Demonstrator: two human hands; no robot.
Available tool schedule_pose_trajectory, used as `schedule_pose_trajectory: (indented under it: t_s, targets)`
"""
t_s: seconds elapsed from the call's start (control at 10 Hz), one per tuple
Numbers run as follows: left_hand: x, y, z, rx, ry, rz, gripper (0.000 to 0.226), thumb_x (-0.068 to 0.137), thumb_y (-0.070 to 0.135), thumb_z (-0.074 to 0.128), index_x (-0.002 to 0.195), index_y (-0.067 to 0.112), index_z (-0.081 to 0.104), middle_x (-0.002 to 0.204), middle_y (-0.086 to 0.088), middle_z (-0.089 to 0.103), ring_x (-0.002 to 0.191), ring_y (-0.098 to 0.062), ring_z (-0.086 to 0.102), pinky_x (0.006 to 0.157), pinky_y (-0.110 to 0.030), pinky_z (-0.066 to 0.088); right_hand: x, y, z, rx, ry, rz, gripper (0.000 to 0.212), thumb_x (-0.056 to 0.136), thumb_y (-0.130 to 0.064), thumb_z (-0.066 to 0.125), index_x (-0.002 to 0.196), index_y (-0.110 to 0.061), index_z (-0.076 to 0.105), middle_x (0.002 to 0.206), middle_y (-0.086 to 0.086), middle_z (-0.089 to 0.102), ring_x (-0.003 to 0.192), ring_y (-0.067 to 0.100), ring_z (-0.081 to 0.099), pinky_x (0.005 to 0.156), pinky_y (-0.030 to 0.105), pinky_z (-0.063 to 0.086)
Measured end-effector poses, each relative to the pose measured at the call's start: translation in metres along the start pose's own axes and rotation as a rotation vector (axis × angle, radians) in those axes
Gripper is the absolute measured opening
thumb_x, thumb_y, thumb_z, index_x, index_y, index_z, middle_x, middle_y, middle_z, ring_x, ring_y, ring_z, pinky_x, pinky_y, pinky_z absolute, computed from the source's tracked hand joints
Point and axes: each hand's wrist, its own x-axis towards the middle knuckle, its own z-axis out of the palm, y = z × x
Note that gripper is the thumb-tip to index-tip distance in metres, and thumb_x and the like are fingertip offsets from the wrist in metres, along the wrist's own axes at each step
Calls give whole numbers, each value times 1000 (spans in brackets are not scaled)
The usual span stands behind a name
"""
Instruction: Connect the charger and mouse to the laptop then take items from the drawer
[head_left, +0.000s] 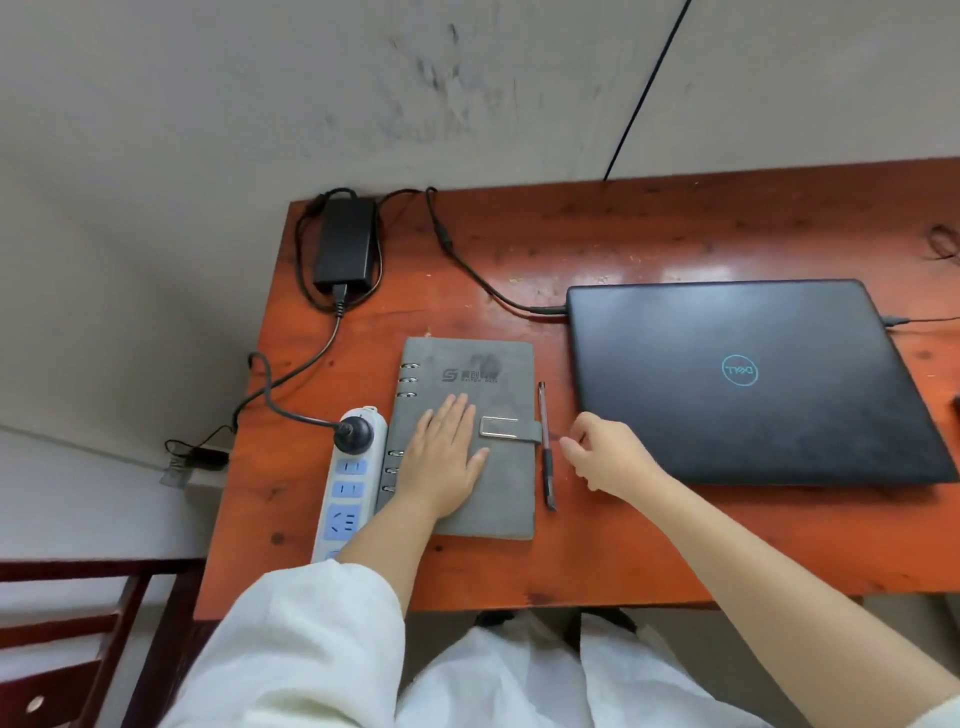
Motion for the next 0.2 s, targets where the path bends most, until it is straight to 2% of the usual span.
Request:
schedule_pose_trajectory:
  t_s: [0.1, 0.2]
  targets:
    - [1, 1, 3, -20, 25, 17, 61, 98, 38, 28, 147, 10, 8, 159, -6, 3, 146, -16, 1, 119, -33, -2, -10, -13, -40, 312, 99, -185, 19, 93, -9, 46, 80, -16, 57, 62, -7, 63, 55, 9, 60, 47, 9, 44]
    - [1, 1, 2, -16, 35, 29, 60, 98, 37, 27, 147, 9, 7, 159, -7, 3, 146, -17, 0, 119, -33, -1, -43, -46, -111, 719, 354, -651, 29, 88, 0, 49, 74, -23, 61, 56, -12, 69, 52, -3, 61, 49, 10, 47]
